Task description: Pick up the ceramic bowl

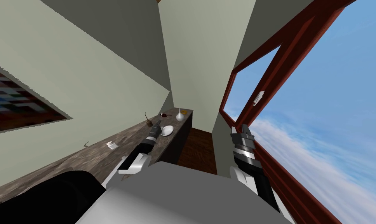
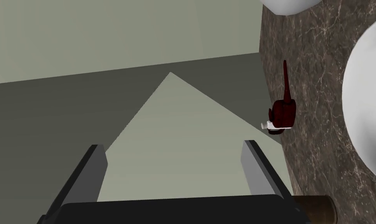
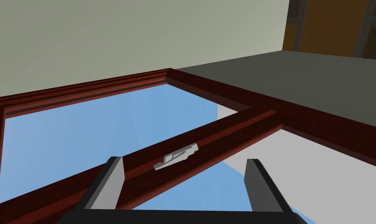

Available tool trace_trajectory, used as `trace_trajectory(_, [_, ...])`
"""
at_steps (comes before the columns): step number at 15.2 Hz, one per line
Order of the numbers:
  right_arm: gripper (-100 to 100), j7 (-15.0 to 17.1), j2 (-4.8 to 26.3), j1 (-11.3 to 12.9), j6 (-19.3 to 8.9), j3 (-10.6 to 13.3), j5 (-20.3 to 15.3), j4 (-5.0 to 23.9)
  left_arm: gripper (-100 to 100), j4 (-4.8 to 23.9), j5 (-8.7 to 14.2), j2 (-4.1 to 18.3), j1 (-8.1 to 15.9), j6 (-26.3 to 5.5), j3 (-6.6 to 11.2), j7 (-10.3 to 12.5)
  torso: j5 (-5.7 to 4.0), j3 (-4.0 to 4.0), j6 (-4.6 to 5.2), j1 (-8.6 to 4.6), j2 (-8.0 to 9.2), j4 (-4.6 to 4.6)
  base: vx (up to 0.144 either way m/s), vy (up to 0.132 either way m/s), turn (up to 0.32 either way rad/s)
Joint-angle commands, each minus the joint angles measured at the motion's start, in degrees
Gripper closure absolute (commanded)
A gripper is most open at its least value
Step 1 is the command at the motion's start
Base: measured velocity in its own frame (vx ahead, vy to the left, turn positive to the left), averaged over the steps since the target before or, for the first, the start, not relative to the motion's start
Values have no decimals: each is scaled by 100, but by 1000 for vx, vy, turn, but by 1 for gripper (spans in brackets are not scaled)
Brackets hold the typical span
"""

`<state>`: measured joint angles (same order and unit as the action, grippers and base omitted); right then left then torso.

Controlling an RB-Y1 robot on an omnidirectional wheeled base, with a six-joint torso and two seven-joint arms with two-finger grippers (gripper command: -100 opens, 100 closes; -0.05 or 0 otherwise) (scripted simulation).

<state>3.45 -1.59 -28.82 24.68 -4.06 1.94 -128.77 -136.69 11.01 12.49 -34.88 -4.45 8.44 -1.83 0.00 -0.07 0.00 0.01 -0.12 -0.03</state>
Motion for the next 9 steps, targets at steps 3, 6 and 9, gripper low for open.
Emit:
trace_trajectory(3, [0,0,0,0,0,0,0,0,-100,-5,207,126,-98,-500,149,86,0,1,-1,1,1,0,26,2,-24])
trace_trajectory(6, [0,0,0,0,0,0,0,0,-100,-19,363,214,-172,-819,261,148,0,2,0,1,3,1,20,2,-14])
trace_trajectory(9, [0,0,0,0,0,0,0,0,-100,-19,363,214,-172,-1044,261,148,0,1,0,0,1,0,24,1,-15])
